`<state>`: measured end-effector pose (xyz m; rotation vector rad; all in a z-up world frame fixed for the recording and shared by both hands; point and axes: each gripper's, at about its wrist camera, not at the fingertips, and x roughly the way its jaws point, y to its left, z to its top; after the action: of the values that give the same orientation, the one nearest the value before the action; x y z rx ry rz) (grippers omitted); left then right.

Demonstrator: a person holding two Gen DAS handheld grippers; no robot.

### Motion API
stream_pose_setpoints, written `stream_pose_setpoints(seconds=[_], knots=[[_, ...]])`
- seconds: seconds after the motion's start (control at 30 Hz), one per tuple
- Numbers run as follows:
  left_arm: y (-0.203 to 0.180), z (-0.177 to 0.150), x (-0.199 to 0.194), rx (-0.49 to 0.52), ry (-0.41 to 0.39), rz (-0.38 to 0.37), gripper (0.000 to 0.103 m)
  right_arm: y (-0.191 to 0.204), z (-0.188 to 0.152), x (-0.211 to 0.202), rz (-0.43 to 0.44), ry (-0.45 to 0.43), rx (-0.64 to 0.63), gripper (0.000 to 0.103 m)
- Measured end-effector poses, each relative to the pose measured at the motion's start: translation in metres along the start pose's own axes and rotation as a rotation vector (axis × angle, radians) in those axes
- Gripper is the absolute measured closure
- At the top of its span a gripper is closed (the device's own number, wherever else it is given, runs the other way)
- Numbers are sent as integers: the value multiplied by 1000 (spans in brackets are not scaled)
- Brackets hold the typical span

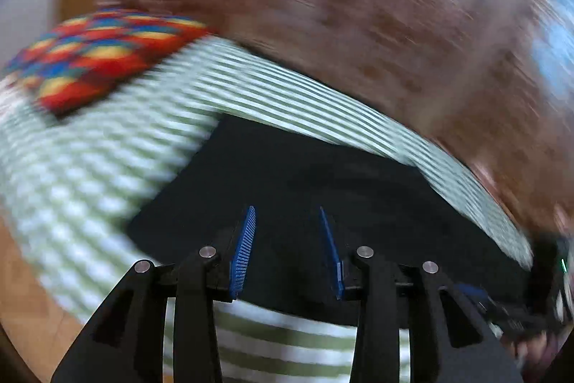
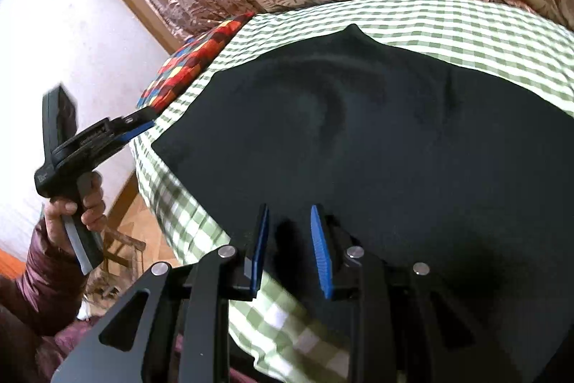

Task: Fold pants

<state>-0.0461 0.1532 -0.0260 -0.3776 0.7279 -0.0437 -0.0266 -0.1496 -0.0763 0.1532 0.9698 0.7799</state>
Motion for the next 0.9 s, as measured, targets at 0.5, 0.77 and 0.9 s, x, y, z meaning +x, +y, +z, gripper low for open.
stream_pose_setpoints(seconds=[0.5,0.77,0.9], knots=[[-63,-43,46,172,188,-153,68,-22,-40,-21,16,18,69,84],[-110,-33,64,230,207,-233,68,-98,-61,-125,-97,-214,393,65],[-129,-46,76,296,257,-236,68,-163,-110,-212,-244,-387,674,64]])
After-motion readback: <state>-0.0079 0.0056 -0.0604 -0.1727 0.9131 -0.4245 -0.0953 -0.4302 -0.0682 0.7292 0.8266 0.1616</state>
